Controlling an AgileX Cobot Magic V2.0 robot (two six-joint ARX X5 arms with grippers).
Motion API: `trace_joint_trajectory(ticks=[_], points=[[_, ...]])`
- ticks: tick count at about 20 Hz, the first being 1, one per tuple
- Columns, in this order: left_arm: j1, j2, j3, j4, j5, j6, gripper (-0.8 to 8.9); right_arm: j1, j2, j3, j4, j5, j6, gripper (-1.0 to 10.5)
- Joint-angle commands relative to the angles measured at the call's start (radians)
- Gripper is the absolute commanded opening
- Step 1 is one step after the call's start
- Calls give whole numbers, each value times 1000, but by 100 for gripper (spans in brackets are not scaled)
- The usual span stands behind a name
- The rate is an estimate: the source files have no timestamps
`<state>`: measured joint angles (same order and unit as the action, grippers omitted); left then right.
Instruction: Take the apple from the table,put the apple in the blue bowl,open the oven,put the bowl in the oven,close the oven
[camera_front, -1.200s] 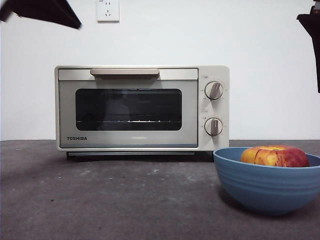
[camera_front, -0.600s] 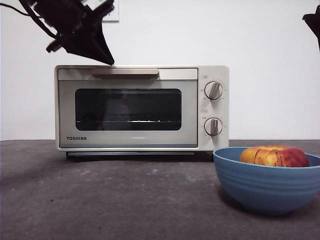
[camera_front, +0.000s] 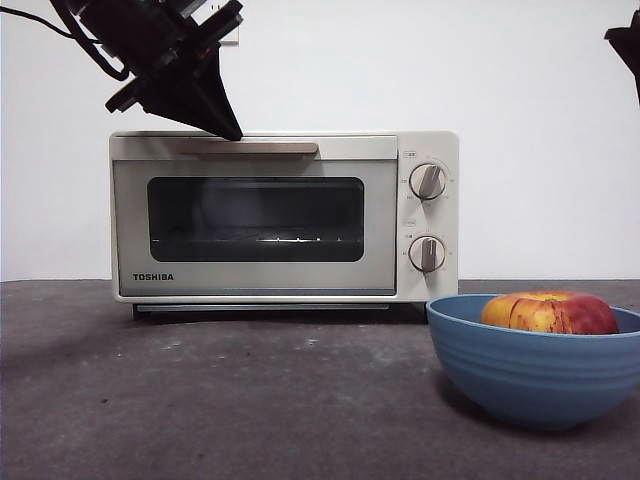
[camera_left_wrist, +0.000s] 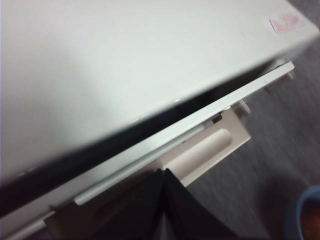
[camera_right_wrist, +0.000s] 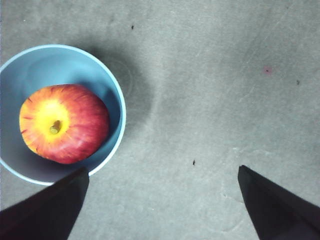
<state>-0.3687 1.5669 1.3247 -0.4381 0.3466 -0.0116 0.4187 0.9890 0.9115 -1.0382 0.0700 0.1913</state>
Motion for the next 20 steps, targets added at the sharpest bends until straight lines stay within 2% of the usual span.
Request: trace_joint_trajectory(ticks=[1, 9, 15, 18, 20], points=[[-10, 36, -5, -115, -13, 23, 7, 4, 8, 2, 4, -2, 3, 473], [-79, 32, -5, -421, -6, 71, 7, 4, 8, 2, -31, -7, 4, 473], [-96, -46, -5, -413, -6, 71, 7, 3, 11, 2, -10, -48, 7, 473], [-77, -139, -5, -402, -6, 63, 7, -3, 28, 2, 6, -51, 7, 473], [-60, -215, -5, -402, -6, 55, 7, -19, 58, -3, 29, -83, 3, 473]])
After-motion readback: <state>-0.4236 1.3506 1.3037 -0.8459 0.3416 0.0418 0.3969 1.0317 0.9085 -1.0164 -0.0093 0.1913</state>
